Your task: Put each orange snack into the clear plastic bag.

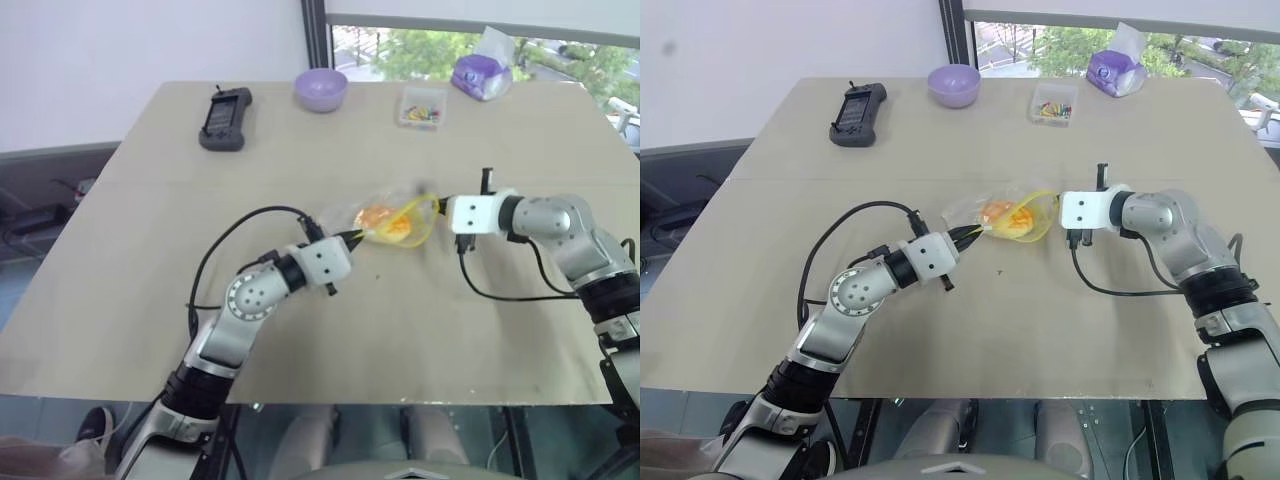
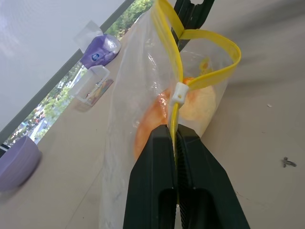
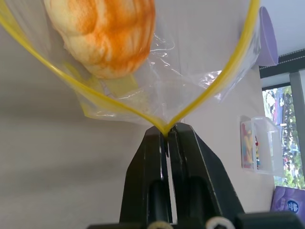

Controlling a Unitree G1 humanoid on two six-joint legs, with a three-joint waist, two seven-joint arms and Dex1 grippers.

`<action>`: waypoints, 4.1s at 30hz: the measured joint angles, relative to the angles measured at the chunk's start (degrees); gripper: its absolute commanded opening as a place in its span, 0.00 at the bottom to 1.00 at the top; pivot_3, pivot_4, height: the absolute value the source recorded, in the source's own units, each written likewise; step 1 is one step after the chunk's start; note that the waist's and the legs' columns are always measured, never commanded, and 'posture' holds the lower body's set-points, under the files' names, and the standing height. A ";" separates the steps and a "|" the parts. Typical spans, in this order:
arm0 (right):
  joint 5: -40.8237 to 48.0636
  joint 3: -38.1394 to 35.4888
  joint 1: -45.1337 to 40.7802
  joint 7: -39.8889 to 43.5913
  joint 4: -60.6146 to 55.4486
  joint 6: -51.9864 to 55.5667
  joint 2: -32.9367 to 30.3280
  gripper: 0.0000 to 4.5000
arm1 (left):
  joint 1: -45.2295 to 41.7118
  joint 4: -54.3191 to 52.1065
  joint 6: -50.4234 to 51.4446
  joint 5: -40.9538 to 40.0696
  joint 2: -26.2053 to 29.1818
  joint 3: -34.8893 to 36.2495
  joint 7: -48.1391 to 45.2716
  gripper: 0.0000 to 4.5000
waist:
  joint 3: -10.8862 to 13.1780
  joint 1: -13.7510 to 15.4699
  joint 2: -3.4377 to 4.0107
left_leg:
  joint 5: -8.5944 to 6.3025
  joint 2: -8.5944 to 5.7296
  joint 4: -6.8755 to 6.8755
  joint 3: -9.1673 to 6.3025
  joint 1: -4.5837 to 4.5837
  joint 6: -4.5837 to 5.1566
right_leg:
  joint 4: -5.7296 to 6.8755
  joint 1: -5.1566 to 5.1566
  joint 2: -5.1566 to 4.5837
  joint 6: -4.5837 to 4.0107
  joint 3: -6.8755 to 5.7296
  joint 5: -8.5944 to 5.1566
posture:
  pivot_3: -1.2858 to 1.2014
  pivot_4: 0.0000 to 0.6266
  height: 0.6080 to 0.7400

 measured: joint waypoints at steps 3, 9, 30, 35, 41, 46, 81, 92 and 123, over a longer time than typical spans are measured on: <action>0.01 -0.02 0.23 0.21 -0.27 0.11 -0.21 0.01 | 0.00 0.00 0.00 0.00 0.00 0.00 0.01 0.00 | 0.00 0.02 0.00 | 0.00 0.00 0.00 0.00 0.00 0.00 | 0.00 0.00 0.00 0.00 0.00 0.00 | 0.52 0.24 1.00; 0.37 -1.71 0.72 0.57 -0.72 4.09 -2.04 0.01 | -0.22 1.09 -0.03 0.00 0.77 0.93 0.60 0.00 | 0.00 0.03 0.00 | 0.00 0.00 0.00 0.00 0.00 0.00 | 0.01 0.00 0.00 0.00 0.00 0.00 | 0.52 0.24 1.00; -0.46 -10.34 -15.22 -18.57 9.39 6.93 -1.21 0.01 | -33.62 33.13 -8.62 4.60 1.90 8.14 19.95 0.00 | 0.06 -0.33 -0.07 | 0.01 -0.04 0.25 -0.01 -0.70 -0.01 | 0.01 -0.60 -0.03 0.00 -0.06 0.00 | 0.52 0.24 1.00; 10.86 -10.10 -3.33 -2.80 -0.84 13.92 1.14 0.28 | -28.97 34.58 -9.80 4.13 0.81 7.57 18.23 0.00 | 0.06 -0.73 -0.10 | 0.00 -0.07 0.29 0.04 -1.09 0.01 | 0.06 -1.05 -0.13 0.00 -0.18 0.00 | 0.52 0.24 1.00; 15.83 -10.15 1.69 4.89 -11.51 23.02 0.79 0.88 | -20.53 26.40 -9.15 -0.14 -0.70 6.25 12.16 0.00 | 0.07 -0.97 -0.08 | 0.01 -0.07 0.61 -0.03 -1.22 0.00 | 0.49 -1.22 -0.11 -0.01 -0.20 0.01 | 0.52 0.24 1.00; 15.88 -10.09 2.26 5.14 -13.37 25.17 1.37 0.92 | -17.72 17.48 -5.20 -6.03 -2.46 6.94 9.04 0.00 | 0.07 -0.73 -0.08 | 0.01 -0.06 0.60 0.05 -0.95 0.00 | 0.68 -1.08 -0.10 -0.01 -0.12 0.01 | 0.52 0.24 1.00; 41.43 -17.25 10.61 18.31 -30.28 66.02 -3.23 0.92 | -7.97 -0.12 8.73 -11.70 -4.77 6.56 5.69 0.00 | 0.06 0.22 -0.11 | 0.00 -0.01 0.63 0.26 -0.83 0.01 | 0.76 -1.01 -0.09 -0.01 0.03 0.01 | 0.52 0.24 1.00; 45.02 -16.48 10.12 11.40 -33.07 75.28 0.30 0.49 | -7.93 -0.16 8.83 -11.62 -4.73 6.57 5.71 0.00 | 0.06 0.39 -0.11 | 0.00 -0.03 0.63 0.22 -0.87 0.01 | 0.71 -1.03 -0.10 -0.01 -0.01 0.01 | 0.52 0.24 1.00; 39.90 -18.15 5.17 3.39 -24.45 58.76 1.92 0.01 | -12.91 13.66 2.96 -9.57 -4.04 6.28 5.76 0.00 | 0.06 -0.09 -0.13 | 0.00 -0.03 0.48 0.23 -0.99 0.02 | 0.46 -1.12 -0.16 -0.01 -0.08 0.01 | 0.52 0.24 1.00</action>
